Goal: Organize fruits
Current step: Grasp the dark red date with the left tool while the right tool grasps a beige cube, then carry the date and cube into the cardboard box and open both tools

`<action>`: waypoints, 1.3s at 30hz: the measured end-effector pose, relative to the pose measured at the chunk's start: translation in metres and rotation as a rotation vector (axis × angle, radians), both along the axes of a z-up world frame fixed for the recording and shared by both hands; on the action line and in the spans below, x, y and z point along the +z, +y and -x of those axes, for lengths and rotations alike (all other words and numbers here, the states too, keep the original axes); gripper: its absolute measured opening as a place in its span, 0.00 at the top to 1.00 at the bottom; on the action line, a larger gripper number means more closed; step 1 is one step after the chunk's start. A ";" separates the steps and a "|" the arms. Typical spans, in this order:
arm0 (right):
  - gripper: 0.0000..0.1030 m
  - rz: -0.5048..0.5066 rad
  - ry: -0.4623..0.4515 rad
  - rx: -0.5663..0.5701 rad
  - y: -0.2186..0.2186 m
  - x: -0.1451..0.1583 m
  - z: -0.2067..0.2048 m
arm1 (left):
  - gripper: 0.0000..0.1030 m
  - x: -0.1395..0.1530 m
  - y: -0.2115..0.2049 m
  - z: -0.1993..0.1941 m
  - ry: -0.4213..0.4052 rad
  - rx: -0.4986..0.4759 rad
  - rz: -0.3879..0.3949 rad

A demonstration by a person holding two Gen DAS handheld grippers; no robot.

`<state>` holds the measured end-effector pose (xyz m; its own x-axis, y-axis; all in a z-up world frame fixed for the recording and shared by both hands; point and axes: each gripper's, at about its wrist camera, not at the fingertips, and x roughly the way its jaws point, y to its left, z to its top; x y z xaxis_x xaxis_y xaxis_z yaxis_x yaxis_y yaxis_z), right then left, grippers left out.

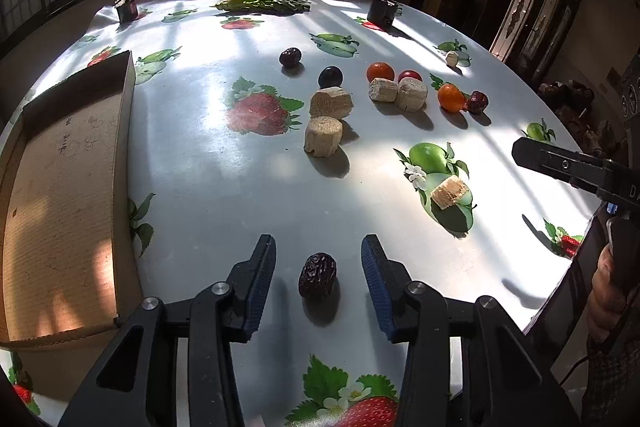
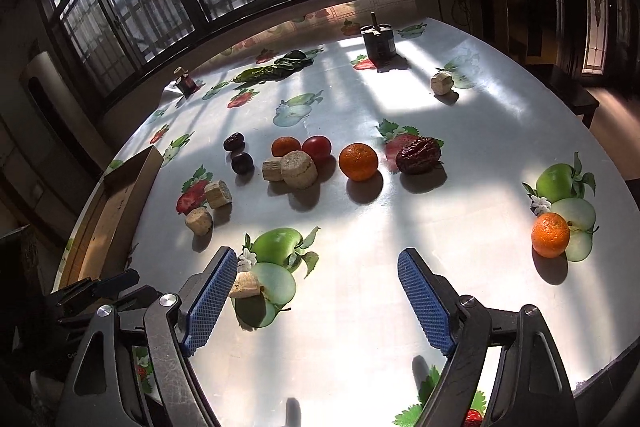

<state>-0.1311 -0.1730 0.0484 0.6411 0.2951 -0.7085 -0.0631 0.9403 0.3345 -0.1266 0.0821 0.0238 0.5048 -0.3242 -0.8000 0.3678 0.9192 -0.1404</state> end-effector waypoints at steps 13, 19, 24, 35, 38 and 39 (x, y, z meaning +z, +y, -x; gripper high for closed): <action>0.27 0.134 0.082 0.170 0.075 -0.033 -0.021 | 0.82 -0.009 -0.010 0.000 0.013 -0.031 -0.046; 0.69 0.218 0.098 0.183 0.084 -0.040 -0.025 | 0.83 0.001 -0.003 0.002 0.003 -0.018 -0.004; 0.70 0.208 0.062 0.190 0.085 -0.029 -0.021 | 0.83 0.030 0.022 0.000 -0.015 0.005 0.108; 0.69 0.226 -0.106 0.379 0.161 0.057 -0.044 | 0.82 0.101 0.141 -0.082 -0.044 0.184 0.085; 0.69 0.218 -0.141 0.452 0.204 0.068 -0.068 | 0.83 0.087 0.179 -0.132 0.019 0.292 0.050; 0.69 0.213 -0.145 0.469 0.219 0.069 -0.079 | 0.83 0.079 0.192 -0.147 0.044 0.328 0.048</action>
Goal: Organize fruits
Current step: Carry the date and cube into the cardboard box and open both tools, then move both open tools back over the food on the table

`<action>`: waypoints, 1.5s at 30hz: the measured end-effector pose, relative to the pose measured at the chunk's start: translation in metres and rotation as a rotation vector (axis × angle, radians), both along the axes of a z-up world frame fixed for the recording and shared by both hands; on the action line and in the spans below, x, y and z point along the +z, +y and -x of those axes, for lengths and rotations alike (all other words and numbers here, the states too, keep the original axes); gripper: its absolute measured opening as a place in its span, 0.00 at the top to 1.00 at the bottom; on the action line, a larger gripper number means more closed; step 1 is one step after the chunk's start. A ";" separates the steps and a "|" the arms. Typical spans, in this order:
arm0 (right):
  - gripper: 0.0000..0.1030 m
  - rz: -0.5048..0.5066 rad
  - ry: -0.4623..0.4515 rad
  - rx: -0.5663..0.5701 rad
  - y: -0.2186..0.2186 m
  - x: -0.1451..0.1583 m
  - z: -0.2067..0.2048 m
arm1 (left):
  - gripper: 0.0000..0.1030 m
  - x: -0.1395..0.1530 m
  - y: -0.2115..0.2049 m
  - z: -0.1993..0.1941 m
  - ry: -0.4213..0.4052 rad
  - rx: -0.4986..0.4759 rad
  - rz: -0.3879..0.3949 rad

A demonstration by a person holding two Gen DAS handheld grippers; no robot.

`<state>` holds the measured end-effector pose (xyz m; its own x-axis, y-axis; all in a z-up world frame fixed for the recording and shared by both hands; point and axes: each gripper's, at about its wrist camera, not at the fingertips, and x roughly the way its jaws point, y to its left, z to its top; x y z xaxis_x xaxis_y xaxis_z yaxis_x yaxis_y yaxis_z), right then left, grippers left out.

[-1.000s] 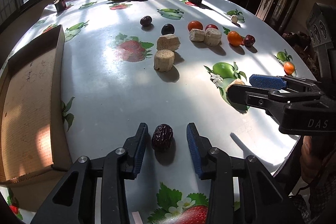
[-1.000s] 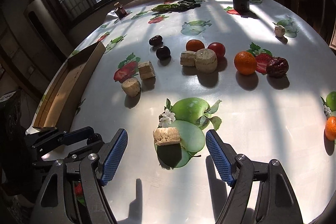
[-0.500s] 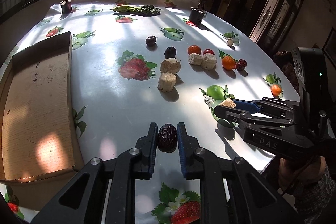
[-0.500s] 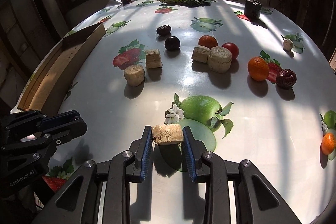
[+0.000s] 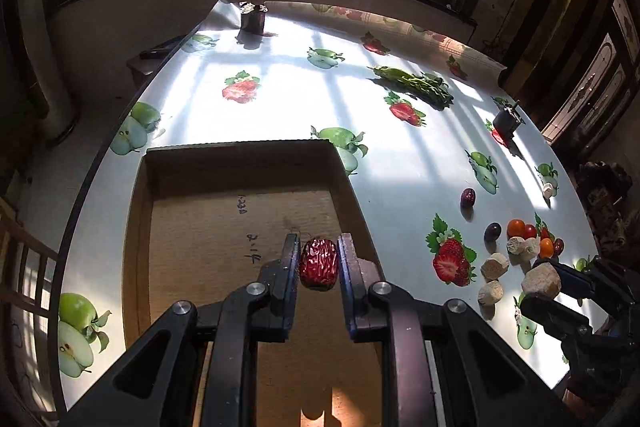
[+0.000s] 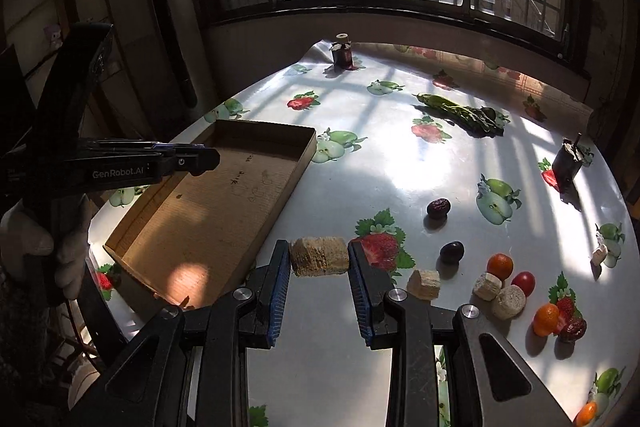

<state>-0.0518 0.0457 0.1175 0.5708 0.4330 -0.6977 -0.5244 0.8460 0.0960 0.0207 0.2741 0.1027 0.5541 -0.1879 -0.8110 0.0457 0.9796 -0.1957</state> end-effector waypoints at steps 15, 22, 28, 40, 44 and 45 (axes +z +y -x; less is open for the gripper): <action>0.69 0.127 0.142 0.035 0.147 -0.081 -0.125 | 0.64 -0.066 0.089 -0.048 0.106 0.232 0.156; 0.68 0.123 0.168 0.023 0.158 -0.090 -0.133 | 0.55 -0.044 0.090 -0.029 0.046 0.257 0.185; 0.48 0.085 0.100 0.002 0.133 -0.059 -0.118 | 0.40 -0.014 0.075 0.003 -0.028 0.240 0.227; 0.32 0.010 0.026 -0.231 -0.081 -0.003 -0.041 | 0.32 -0.003 -0.059 0.047 -0.039 -0.017 0.200; 0.31 -0.021 0.045 -0.397 -0.180 -0.007 -0.012 | 0.32 -0.024 -0.119 0.050 -0.002 -0.124 0.151; 0.31 -0.029 0.054 -0.436 -0.201 -0.009 -0.005 | 0.32 -0.031 -0.134 0.051 0.008 -0.149 0.138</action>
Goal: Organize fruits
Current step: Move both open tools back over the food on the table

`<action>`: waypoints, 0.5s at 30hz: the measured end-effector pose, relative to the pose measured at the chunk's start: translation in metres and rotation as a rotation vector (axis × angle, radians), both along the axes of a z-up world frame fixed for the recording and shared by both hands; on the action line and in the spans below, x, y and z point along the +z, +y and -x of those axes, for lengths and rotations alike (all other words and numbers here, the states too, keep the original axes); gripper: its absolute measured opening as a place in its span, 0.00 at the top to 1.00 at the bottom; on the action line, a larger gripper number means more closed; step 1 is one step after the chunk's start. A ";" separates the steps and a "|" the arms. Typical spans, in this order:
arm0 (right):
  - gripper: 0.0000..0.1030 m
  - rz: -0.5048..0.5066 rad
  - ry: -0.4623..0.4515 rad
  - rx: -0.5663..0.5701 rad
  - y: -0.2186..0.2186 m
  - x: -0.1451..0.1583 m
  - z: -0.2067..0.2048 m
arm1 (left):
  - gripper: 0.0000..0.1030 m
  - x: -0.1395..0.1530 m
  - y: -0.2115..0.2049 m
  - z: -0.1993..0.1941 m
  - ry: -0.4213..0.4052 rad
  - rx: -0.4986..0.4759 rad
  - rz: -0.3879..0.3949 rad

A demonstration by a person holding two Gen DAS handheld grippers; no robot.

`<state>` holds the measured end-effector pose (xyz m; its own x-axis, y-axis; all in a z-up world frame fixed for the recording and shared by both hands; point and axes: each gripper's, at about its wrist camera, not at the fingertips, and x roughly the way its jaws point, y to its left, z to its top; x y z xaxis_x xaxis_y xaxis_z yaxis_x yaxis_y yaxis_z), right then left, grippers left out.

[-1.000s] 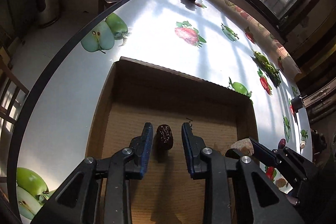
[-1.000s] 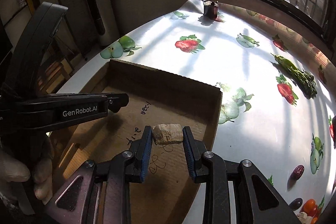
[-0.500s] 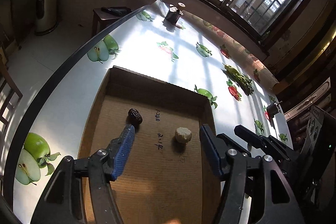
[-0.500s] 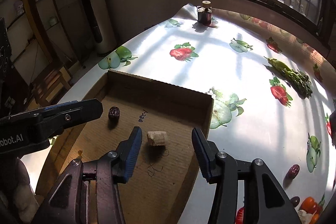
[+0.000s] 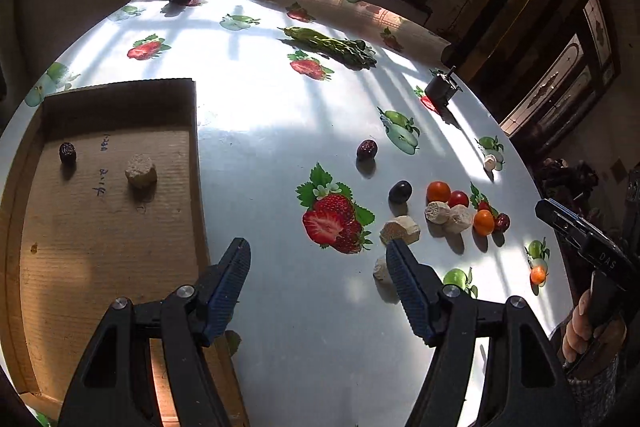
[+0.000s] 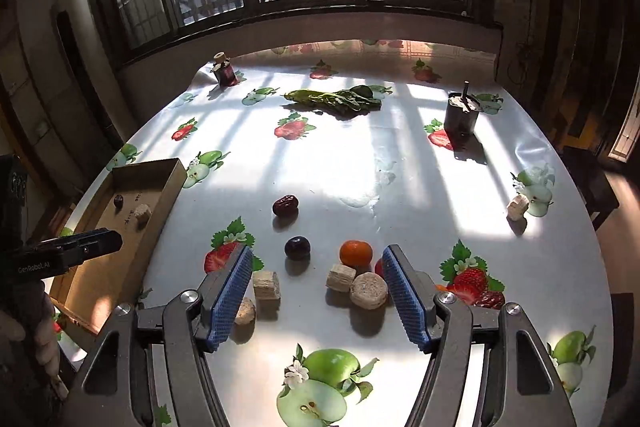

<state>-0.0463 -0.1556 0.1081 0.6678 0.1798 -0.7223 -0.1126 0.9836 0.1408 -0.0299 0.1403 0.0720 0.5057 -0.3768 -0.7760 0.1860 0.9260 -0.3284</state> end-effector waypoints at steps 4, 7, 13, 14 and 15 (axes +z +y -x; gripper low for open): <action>0.31 -0.034 0.031 -0.171 -0.085 -0.016 0.024 | 0.32 -0.027 -0.042 0.003 0.040 -0.081 -0.035; 0.30 -0.083 0.064 -0.252 -0.129 -0.032 0.037 | 0.32 -0.040 -0.064 0.006 0.042 -0.122 -0.078; 0.30 -0.149 0.111 -0.251 -0.147 -0.058 0.027 | 0.32 -0.047 -0.089 0.011 -0.002 -0.157 -0.190; 0.30 -0.170 0.126 -0.244 -0.145 -0.062 0.021 | 0.32 -0.047 -0.091 0.012 -0.010 -0.162 -0.198; 0.30 -0.190 0.138 -0.236 -0.143 -0.067 0.016 | 0.32 -0.047 -0.093 0.013 -0.019 -0.167 -0.206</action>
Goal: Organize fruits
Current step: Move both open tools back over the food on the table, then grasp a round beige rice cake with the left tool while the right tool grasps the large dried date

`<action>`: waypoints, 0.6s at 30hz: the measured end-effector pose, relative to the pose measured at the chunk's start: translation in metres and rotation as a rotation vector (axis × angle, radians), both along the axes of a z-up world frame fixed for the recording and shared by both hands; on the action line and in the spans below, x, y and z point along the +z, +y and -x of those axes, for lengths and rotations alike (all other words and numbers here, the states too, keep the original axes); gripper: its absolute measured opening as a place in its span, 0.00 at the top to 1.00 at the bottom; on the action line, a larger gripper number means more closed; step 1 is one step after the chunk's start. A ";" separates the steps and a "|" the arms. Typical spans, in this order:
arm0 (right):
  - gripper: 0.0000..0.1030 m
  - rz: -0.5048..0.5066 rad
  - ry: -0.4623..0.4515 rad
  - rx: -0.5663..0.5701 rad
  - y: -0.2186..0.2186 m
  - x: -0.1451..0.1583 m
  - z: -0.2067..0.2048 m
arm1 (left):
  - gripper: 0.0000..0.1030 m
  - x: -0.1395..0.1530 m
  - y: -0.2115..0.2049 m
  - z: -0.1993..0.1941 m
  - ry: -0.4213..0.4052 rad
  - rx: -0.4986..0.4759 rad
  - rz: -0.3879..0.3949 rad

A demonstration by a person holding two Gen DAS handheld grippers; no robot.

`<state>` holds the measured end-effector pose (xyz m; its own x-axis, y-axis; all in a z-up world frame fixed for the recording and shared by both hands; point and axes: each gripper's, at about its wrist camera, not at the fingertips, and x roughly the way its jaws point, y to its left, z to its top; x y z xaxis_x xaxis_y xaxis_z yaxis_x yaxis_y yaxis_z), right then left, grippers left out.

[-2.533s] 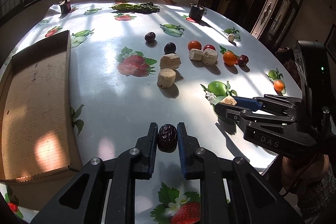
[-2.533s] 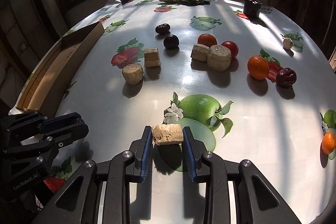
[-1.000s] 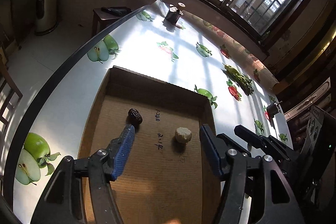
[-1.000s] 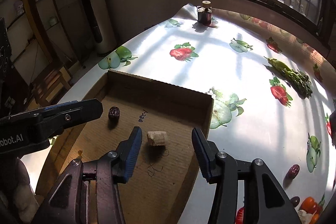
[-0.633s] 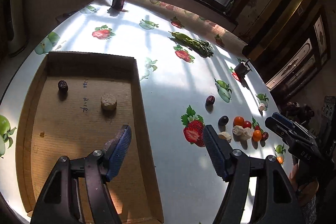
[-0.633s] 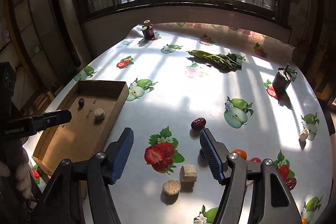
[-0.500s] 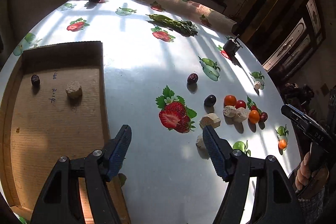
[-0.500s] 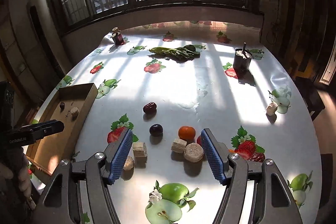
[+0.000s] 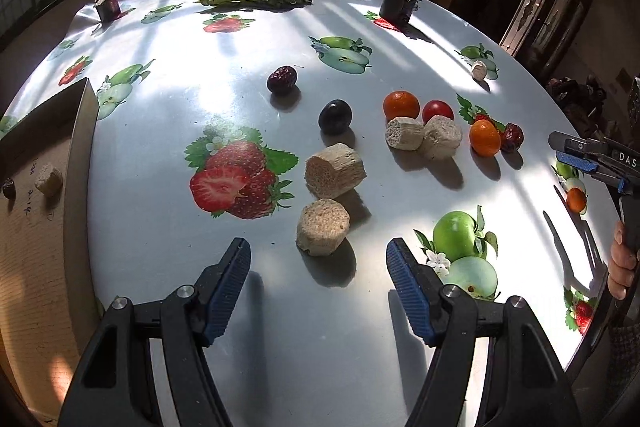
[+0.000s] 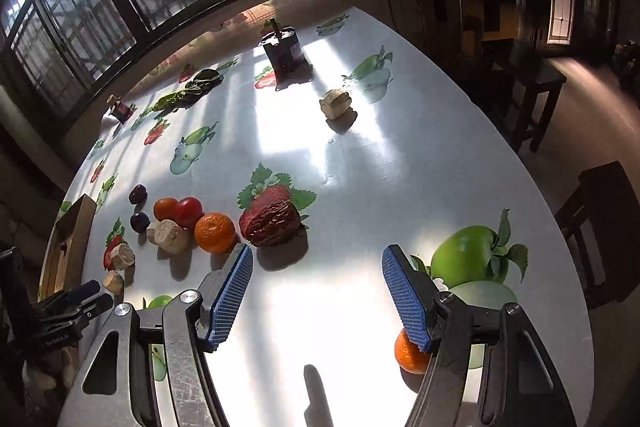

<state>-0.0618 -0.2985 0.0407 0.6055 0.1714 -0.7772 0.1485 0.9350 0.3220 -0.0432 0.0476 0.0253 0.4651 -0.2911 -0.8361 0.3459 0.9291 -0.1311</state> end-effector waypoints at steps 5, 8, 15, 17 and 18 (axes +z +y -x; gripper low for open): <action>0.31 -0.011 0.023 0.025 0.021 -0.016 -0.031 | 0.33 -0.006 -0.005 -0.008 0.023 -0.004 -0.001; 0.31 0.009 0.036 0.017 0.030 -0.022 -0.041 | 0.33 -0.008 -0.008 -0.013 0.008 0.006 -0.010; 0.41 0.067 0.035 0.012 0.043 -0.030 -0.048 | 0.46 -0.010 -0.017 -0.012 -0.040 0.005 -0.037; 0.46 0.096 0.036 0.009 0.044 -0.030 -0.050 | 0.68 -0.010 -0.017 -0.011 -0.061 0.018 -0.060; 0.52 0.108 0.036 0.008 0.045 -0.030 -0.049 | 0.74 -0.010 -0.015 -0.011 -0.067 0.020 -0.064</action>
<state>-0.0123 -0.2533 0.0105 0.5761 0.0906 -0.8124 0.1504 0.9651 0.2143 -0.0325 0.0328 0.0158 0.5258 -0.2277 -0.8196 0.3329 0.9417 -0.0481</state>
